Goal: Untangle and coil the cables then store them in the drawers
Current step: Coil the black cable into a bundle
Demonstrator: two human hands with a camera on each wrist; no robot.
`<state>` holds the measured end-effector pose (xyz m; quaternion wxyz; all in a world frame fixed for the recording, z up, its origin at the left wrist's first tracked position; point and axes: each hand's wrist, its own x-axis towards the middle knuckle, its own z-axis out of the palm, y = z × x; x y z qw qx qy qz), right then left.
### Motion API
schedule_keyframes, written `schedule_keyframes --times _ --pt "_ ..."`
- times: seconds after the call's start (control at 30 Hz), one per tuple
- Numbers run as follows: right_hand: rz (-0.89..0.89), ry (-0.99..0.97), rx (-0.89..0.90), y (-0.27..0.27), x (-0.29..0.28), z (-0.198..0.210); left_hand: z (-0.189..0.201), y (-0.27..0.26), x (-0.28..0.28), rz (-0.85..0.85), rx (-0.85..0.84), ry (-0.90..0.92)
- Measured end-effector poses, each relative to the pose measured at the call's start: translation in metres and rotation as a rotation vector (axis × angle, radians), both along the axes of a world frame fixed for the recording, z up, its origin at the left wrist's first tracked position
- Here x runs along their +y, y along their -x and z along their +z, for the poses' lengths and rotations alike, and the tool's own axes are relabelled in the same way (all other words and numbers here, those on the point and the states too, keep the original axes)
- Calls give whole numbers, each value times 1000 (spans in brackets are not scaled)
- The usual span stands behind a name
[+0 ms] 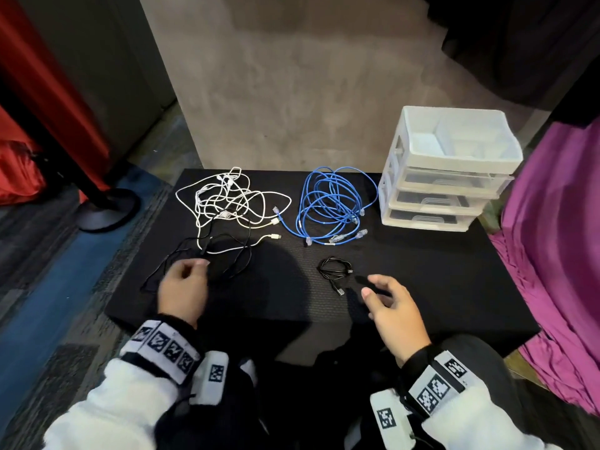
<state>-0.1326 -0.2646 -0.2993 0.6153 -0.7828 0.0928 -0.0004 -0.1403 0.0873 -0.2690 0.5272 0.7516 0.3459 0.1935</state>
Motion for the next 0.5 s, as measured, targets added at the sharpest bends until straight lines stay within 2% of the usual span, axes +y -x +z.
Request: schedule_keyframes --times 0.1,0.17,0.3,0.4,0.5 --pt "6 -13 7 3 -7 1 11 12 37 173 -10 -113" --pt "4 -21 -1 4 -8 3 18 22 57 202 33 -183" --pt "47 -30 9 5 4 10 12 24 84 3 211 -331" --pt "98 -44 30 9 14 15 -5 14 89 -163 258 -401" --pt "147 -44 46 12 23 20 -16 -1 95 -151 339 -334"
